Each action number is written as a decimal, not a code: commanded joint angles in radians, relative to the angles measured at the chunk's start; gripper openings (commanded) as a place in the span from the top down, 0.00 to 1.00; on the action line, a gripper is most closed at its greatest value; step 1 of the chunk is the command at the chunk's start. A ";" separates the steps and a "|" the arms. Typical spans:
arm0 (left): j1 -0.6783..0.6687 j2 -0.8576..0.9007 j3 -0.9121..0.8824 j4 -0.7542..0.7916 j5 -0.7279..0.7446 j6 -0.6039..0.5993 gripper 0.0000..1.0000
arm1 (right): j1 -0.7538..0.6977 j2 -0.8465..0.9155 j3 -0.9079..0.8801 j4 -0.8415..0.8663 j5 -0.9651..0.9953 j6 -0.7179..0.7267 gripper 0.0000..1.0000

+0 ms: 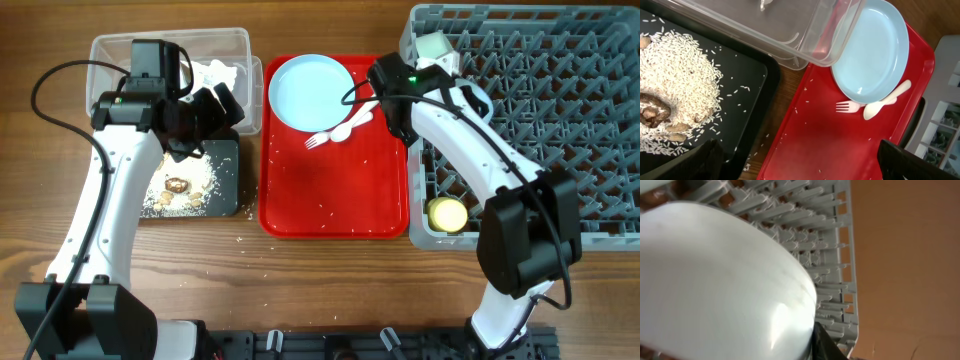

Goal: Sort waste into correct bins and load items into the dishwasher rack
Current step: 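Carry the light-blue bowl right and set it in the rack, then reach the right gripper to the light-blue plate and grasp its rim, then carry the light-blue plate right and stand it upright in the rack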

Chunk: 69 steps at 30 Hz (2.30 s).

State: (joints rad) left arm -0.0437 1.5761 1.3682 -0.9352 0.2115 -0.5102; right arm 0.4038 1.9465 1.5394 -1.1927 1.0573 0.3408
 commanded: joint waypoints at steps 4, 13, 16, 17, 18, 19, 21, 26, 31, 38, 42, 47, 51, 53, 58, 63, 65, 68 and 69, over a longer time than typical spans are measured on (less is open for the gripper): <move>0.005 -0.023 0.014 0.002 0.008 0.008 0.00 | 0.044 0.013 -0.006 -0.033 -0.190 -0.016 0.76; 0.005 -0.022 0.014 0.002 0.008 0.008 0.00 | 0.132 -0.003 0.035 -0.070 -0.255 -0.034 0.30; 0.005 -0.022 0.014 0.002 0.008 0.008 0.00 | 0.134 -0.008 0.056 -0.078 -0.277 -0.035 0.20; 0.005 -0.023 0.014 0.002 0.008 0.008 0.00 | 0.134 -0.018 0.086 -0.079 -0.327 -0.034 0.16; 0.005 -0.022 0.014 0.002 0.008 0.008 0.00 | 0.134 -0.024 0.114 -0.075 -0.374 -0.034 0.10; 0.005 -0.023 0.014 0.002 0.008 0.008 0.00 | 0.134 -0.029 0.140 -0.061 -0.435 -0.034 0.02; 0.005 -0.023 0.014 0.002 0.008 0.008 0.00 | 0.134 -0.040 0.185 0.023 -0.667 -0.034 0.00; 0.005 -0.022 0.014 0.002 0.008 0.008 0.00 | 0.132 -0.016 0.147 0.405 -1.078 -0.013 0.07; 0.005 -0.023 0.014 0.002 0.008 0.008 0.00 | 0.132 0.100 0.134 0.616 -0.941 0.271 0.26; 0.005 -0.022 0.014 0.002 0.008 0.008 0.00 | 0.081 0.246 0.134 0.669 -0.900 0.371 0.30; 0.005 -0.022 0.014 0.002 0.008 0.008 0.00 | 0.030 0.290 0.134 0.683 -0.923 0.372 0.36; 0.005 -0.023 0.014 0.002 0.008 0.008 0.00 | 0.018 0.354 0.134 0.771 -1.030 0.328 0.42; 0.005 -0.023 0.014 0.002 0.008 0.008 0.00 | 0.019 0.358 0.134 0.807 -1.037 0.317 0.53; 0.005 -0.023 0.014 0.002 0.008 0.008 0.00 | 0.019 0.367 0.134 0.780 -1.037 0.317 0.69; 0.005 -0.022 0.014 0.002 0.008 0.008 0.00 | 0.019 0.372 0.134 0.707 -1.043 0.298 0.96; 0.005 -0.022 0.014 0.002 0.008 0.008 0.00 | 0.000 0.271 0.135 0.658 -1.074 0.207 0.96; 0.005 -0.023 0.014 0.002 0.008 0.008 0.00 | -0.019 0.177 0.136 0.635 -1.073 0.156 0.96; 0.005 -0.022 0.014 0.002 0.008 0.008 0.00 | -0.072 -0.093 0.136 0.573 -0.994 0.060 0.96; 0.005 -0.023 0.014 0.002 0.008 0.008 0.00 | -0.090 -0.168 0.136 0.552 -0.941 0.041 0.96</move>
State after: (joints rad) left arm -0.0437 1.5761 1.3682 -0.9344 0.2115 -0.5106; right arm 0.3653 2.0521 1.6566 -0.6205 0.0063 0.4904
